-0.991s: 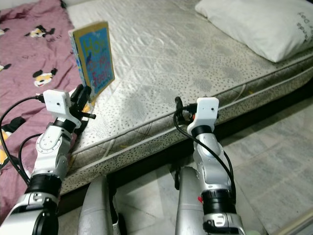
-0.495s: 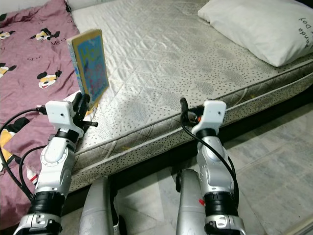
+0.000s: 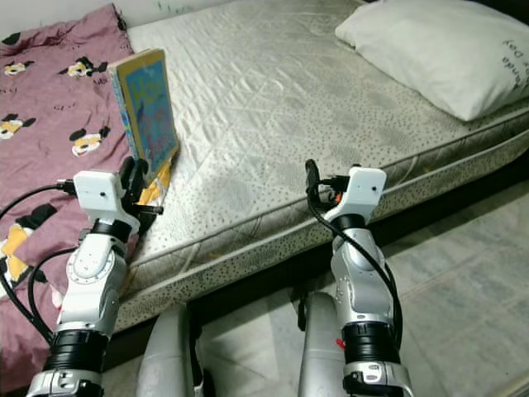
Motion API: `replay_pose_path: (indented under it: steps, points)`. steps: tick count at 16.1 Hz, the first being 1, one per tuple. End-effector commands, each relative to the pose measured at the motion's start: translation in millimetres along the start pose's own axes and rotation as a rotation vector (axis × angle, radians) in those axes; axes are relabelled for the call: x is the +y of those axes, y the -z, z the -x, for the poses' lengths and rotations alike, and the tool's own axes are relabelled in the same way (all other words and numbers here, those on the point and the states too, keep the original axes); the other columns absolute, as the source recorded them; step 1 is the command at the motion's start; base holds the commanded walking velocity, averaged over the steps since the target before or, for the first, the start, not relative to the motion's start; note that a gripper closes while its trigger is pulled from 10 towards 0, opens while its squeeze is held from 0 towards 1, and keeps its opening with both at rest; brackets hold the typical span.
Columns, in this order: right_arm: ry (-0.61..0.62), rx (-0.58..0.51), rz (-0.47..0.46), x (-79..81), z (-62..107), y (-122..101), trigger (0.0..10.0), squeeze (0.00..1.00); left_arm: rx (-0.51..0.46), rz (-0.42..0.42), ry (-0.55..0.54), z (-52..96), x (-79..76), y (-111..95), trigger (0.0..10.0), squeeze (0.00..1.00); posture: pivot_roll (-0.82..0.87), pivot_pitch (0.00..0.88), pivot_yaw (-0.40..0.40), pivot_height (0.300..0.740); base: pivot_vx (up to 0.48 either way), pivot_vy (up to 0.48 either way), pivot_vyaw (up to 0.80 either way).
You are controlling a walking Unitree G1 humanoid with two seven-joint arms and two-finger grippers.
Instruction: Clean up the room
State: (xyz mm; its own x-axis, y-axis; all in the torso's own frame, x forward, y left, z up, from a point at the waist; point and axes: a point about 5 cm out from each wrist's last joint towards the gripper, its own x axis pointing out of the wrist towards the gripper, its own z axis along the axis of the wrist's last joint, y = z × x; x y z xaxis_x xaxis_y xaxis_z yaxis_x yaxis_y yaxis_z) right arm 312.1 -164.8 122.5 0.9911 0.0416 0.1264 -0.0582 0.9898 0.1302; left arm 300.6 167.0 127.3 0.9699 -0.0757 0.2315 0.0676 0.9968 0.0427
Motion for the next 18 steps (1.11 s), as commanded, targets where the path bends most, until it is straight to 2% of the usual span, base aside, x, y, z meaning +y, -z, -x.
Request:
replay_pose_path:
  steps: [1, 6, 11, 18]
  points:
    - [-0.027, -0.017, -0.018, 5.6, -5.7, -5, 10.0, 0.0, -0.057, -0.021, -0.012, -2.4, 2.5, -13, 0.0, 0.0, -0.02, 0.0, 0.098, 0.63, 0.0, 0.0, 0.0]
    - [-0.033, -0.021, -0.028, 6.6, -5.1, -7, 10.0, 0.0, -0.046, -0.004, 0.001, -1.0, -4.7, -12, 0.0, 0.0, -0.04, 0.0, 0.103, 0.687, 0.0, 0.0, 0.0]
    - [0.009, -0.001, -0.03, 0.8, 1.3, -3, 10.0, 0.0, -0.025, -0.001, 0.026, -2.9, -7.8, -12, 0.0, 0.0, -0.05, 0.0, 0.119, 0.74, 0.0, 0.0, 0.0]
    - [0.055, 0.018, -0.011, -8.0, 5.7, 2, 10.0, 0.0, 0.007, 0.023, 0.042, -1.7, -15.8, -7, 0.0, 0.0, -0.05, 0.0, 0.126, 0.74, 0.0, 0.0, 0.0]
